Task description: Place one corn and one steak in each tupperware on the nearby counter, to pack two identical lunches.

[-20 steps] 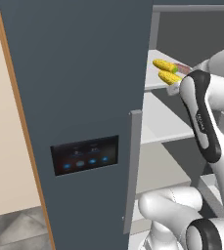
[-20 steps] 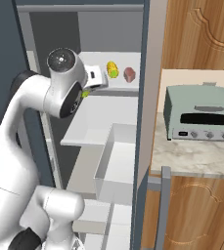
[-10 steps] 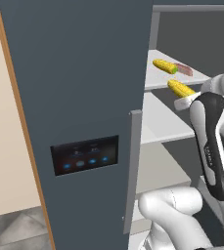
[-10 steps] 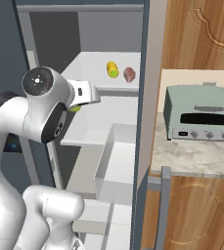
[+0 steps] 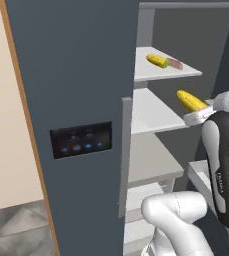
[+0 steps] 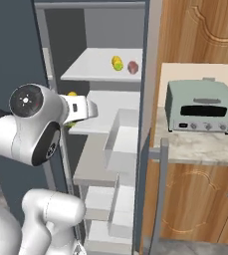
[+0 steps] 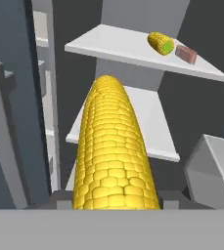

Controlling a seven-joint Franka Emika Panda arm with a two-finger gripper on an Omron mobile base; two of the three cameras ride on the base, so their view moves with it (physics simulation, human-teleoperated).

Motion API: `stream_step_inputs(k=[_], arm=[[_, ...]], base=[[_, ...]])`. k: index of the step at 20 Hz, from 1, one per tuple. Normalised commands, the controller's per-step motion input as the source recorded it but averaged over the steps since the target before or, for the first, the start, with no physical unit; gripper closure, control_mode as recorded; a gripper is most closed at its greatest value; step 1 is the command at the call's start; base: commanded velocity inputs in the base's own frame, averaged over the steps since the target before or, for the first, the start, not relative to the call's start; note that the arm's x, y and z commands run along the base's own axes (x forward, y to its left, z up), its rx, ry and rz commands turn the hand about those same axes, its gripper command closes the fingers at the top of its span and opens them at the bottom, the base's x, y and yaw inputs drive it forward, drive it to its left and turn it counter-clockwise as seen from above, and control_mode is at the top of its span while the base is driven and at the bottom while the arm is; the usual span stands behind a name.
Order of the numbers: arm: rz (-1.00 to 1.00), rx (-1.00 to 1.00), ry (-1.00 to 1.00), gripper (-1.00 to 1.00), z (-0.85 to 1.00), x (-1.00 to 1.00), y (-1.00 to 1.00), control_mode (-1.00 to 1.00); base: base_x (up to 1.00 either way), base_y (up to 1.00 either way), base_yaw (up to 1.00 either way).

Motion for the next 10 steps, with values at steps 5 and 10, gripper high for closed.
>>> stream_step_inputs(k=[5, 10], arm=[[0.00, 0.00, 0.00, 1.00, 0.00, 0.00, 0.00, 1.00], [0.00, 0.00, 0.00, 1.00, 0.00, 0.00, 0.00, 1.00]], base=[[-0.96, 0.22, -0.01], [-0.97, 0.01, 0.00]])
